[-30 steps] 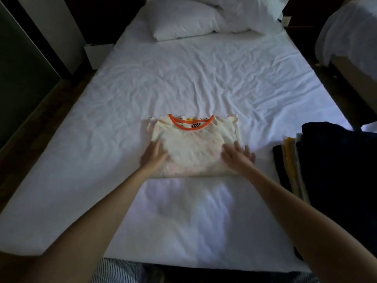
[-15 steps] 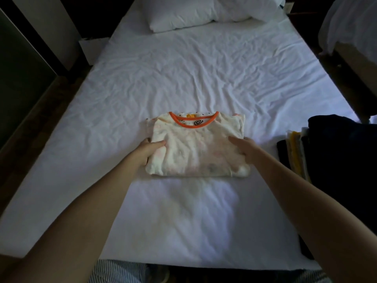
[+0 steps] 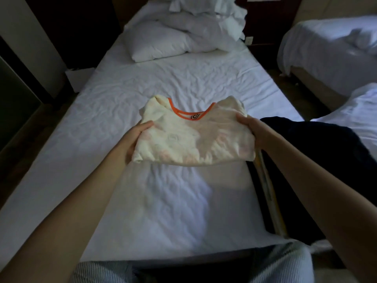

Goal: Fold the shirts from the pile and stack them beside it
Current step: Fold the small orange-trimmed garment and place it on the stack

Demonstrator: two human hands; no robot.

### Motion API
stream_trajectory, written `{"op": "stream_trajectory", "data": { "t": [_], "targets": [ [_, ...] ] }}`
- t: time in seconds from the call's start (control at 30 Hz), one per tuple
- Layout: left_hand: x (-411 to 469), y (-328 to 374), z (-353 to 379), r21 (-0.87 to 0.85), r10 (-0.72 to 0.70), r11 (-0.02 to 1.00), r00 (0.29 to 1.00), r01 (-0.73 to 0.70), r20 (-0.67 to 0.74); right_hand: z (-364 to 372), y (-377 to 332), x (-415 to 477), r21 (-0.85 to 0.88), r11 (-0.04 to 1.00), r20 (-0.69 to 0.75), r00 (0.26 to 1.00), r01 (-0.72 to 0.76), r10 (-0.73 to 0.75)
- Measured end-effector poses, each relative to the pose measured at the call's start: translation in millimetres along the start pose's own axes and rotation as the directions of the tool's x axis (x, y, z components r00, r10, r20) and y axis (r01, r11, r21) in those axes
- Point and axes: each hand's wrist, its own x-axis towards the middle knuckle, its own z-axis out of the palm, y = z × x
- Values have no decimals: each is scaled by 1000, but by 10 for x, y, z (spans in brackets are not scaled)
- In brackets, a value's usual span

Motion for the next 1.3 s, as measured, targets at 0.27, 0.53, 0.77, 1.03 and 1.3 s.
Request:
{"op": "stream_trajectory", "data": {
  "t": [0.27,0.53,0.77,1.03,1.3],
  "targets": [
    [-138,95,1148,-48,144,989,955,-137,259,-1010,-552,-1062,61,985,-174,973,162,-149],
    [-107,-71,2508,-49,160,987,871,-156,465,-1897,-564,-1982,150,937,-424,876,317,-228],
    [438,256,3079,330,101,881,816,-339,569,-1687,189,-2348,320,834,-521,818,450,-242],
    [919,457,3720,700,-90,454,753,-552,652,-883,1078,-2427,118,820,-769,575,559,-281],
    [1429,-521,4074,763,-157,-142,776,-630,611,-712,1535,-2102,264,864,-830,558,429,-23]
  ]
}}
